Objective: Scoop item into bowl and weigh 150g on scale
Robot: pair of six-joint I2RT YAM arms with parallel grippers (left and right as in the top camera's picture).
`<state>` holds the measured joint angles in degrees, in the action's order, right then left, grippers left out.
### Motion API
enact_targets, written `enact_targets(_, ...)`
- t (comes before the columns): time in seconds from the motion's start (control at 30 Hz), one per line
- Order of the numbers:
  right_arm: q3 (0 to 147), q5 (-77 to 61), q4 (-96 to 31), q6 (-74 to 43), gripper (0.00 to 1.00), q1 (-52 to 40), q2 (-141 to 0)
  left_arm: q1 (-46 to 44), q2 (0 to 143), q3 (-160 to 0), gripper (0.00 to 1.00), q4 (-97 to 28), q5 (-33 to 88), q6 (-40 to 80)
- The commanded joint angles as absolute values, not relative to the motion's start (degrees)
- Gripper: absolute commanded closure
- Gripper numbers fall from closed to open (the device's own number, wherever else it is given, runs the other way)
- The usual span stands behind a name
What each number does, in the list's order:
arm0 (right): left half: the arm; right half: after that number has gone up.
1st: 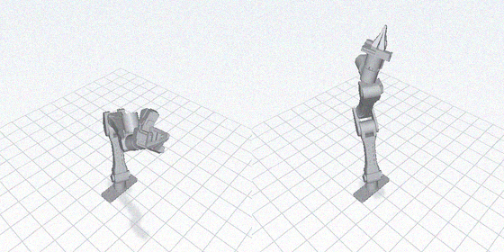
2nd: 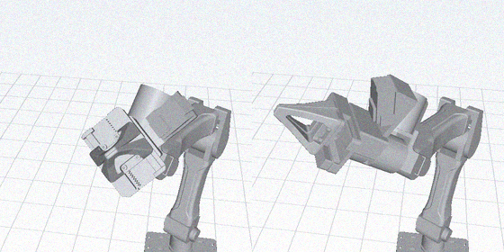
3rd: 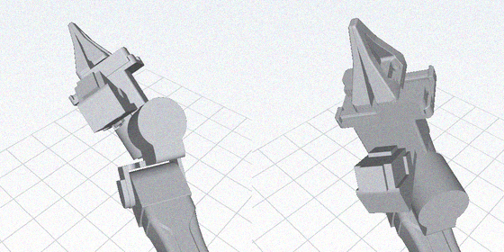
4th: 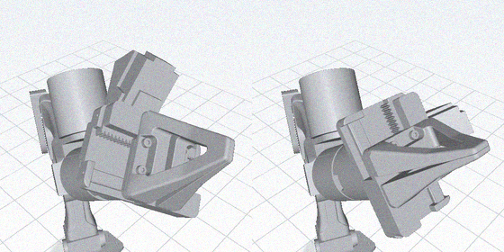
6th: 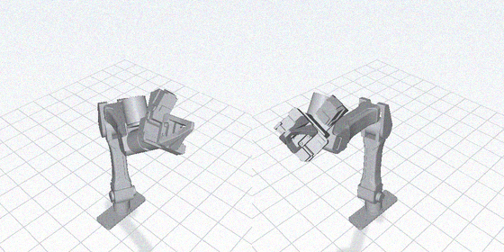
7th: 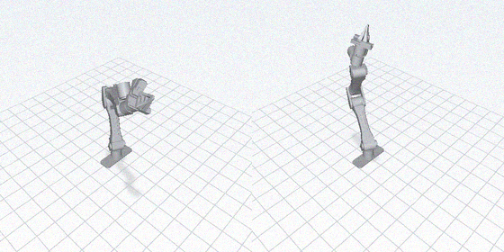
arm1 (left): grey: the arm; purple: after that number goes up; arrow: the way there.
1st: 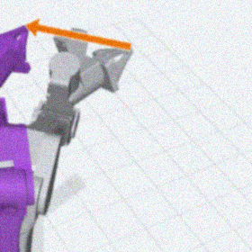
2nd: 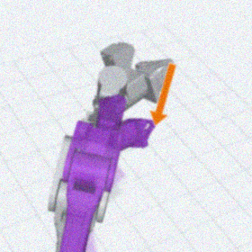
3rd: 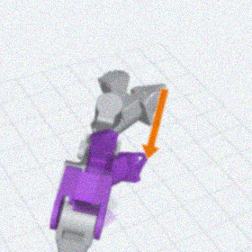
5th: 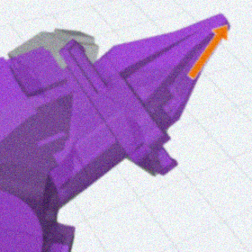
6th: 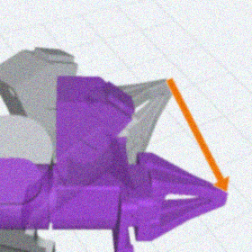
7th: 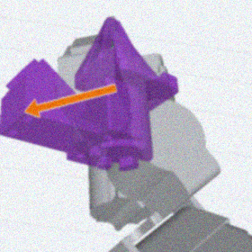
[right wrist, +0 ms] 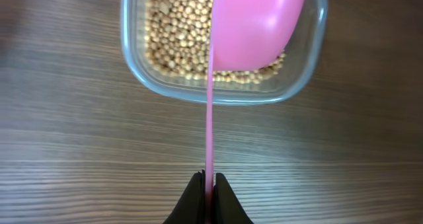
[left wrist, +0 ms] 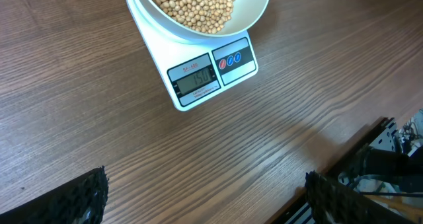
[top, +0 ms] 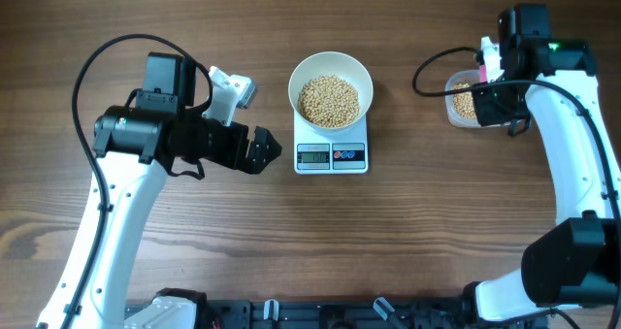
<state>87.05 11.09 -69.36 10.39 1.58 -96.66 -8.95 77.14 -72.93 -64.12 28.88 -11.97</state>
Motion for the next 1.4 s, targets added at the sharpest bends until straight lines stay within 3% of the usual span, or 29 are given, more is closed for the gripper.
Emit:
enact_targets(0.0,87.5,4.9,-68.8,7.3,0.96,2.4,-94.1,-9.2,76.2,-73.2,0.0,-64.1,30.0,-13.1)
enact_targets(0.2,87.5,-3.2,-66.4,7.4,0.96,6.6,-87.5,-9.2,76.2,-73.2,0.0,-64.1,30.0,-13.1)
enact_targets(0.67,87.4,-37.6,-66.5,7.5,0.96,15.4,-76.9,-9.2,76.2,-73.2,0.0,-64.1,30.0,-13.1)
enact_targets(1.37,70.5,-42.1,-73.3,7.6,0.96,15.2,-82.1,-9.2,76.2,-73.2,0.0,-64.1,30.0,-13.1)
